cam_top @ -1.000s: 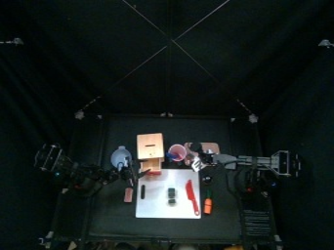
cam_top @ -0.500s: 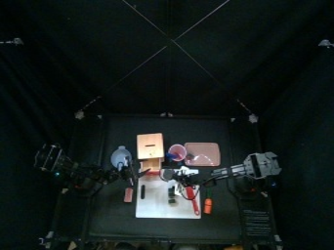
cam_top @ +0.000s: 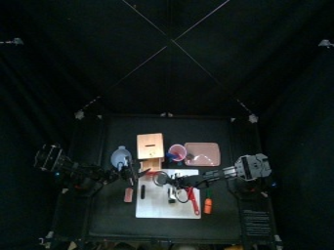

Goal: Place sushi on board then cut the sushi with the knife then place the pieces on the plate
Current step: Place the 4 sushi pieces on the plate

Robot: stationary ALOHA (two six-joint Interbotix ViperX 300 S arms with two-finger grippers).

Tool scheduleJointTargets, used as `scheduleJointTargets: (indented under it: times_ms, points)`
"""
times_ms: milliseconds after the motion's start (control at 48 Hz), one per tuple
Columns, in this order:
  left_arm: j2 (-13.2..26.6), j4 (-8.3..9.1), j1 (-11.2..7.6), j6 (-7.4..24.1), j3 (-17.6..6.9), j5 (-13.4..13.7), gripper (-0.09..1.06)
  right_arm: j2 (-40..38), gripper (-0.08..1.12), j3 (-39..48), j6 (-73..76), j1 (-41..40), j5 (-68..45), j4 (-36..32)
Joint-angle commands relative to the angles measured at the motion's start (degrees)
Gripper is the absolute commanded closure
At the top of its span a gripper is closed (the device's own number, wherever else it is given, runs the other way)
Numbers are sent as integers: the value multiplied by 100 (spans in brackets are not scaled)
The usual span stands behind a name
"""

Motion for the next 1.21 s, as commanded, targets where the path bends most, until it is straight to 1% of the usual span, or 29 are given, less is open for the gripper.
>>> scheduleJointTargets:
  times_ms: [21, 208, 500, 958, 1083, 1208]
  points:
    - [-62, -9, 18, -18, -79, -53, 11, -79, 14, -44, -44, -18, -26, 9]
    - [-53, -79, 26, -18, -70, -44, 11, -53, 14, -44, -53, 0, -44, 18]
    - [-62, -88, 26, -18, -79, -26, 11, 123, 14, -18, -70, 79, -88, 18]
    - [-62, -97, 9, -18, -97, -26, 11, 141, 15, 88, -53, 97, -88, 44]
    - [-62, -105, 9, -18, -88, -18, 11, 141, 20, 105, -35, 70, -88, 26]
    - [-53, -123, 0, -18, -88, -26, 11, 123, 32, 114, -18, 35, -70, 18]
